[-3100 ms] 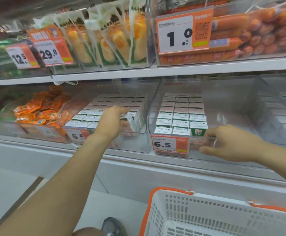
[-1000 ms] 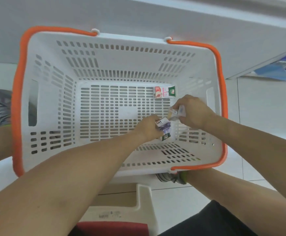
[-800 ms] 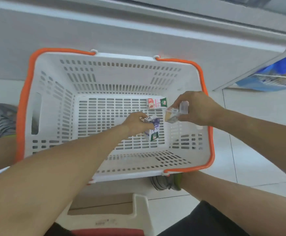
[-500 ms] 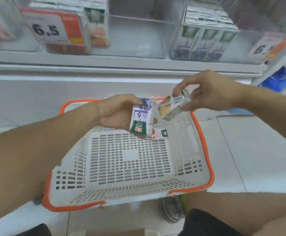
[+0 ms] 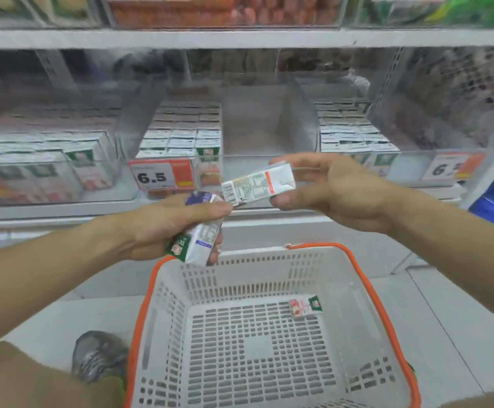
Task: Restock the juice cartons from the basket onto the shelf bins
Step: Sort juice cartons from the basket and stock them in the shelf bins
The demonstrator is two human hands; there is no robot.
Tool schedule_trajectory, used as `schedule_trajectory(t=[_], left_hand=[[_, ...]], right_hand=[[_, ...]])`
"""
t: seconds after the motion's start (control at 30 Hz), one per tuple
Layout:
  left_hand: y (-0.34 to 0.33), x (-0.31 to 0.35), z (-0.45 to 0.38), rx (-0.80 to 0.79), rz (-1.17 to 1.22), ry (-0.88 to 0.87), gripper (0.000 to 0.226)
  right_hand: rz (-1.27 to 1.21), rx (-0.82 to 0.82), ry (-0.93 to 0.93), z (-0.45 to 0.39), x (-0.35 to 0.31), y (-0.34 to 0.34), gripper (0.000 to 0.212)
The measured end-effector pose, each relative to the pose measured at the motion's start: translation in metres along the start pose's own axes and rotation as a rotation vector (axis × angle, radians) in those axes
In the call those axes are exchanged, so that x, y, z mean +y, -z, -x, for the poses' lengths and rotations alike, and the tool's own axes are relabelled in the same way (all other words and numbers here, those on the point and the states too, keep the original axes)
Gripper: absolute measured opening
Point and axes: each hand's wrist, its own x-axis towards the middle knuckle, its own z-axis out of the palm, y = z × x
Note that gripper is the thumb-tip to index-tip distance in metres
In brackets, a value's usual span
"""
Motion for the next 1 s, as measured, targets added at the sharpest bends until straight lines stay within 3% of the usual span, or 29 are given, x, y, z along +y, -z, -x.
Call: schedule_trajectory(t=[0.1,0.23,0.37,0.53,0.67,0.8,1.0], left_hand=[[0.003,0.011,-0.007,0.081,0.129,-0.081,0.043],[0.014,0.025,-0.008,0.042,0.182,-0.114,0.037],[0.032,0.030,0.000,0.024,0.080,-0.021,0.078],[0.046,0.034,0.015,-0.092,0.116,0.007,0.059],[0.050,0.031,0.015,-0.116,0.184,-0.003,0.055],[0.048,0.029,0.014,0.010,0.128,-0.036,0.039],[0.049,0.028,0.013,0.129,0.061,-0.049,0.043]], right_hand=[[-0.001,0.069,0.064,-0.011,-0.008,-0.012,0.055],[0.271,0.194,0.243,-0.027,-0.017,-0.017,0.043],[0.363,0.306,0.386,-0.052,-0.033,-0.019,0.026],[0.564,0.442,0.479,-0.087,-0.035,-0.012,0.023],[0.756,0.437,0.489,-0.111,-0.026,-0.020,0.028],[0.941,0.390,0.440,-0.137,-0.018,-0.033,0.039],[1.038,0.271,0.279,-0.154,-0.004,-0.049,0.055]])
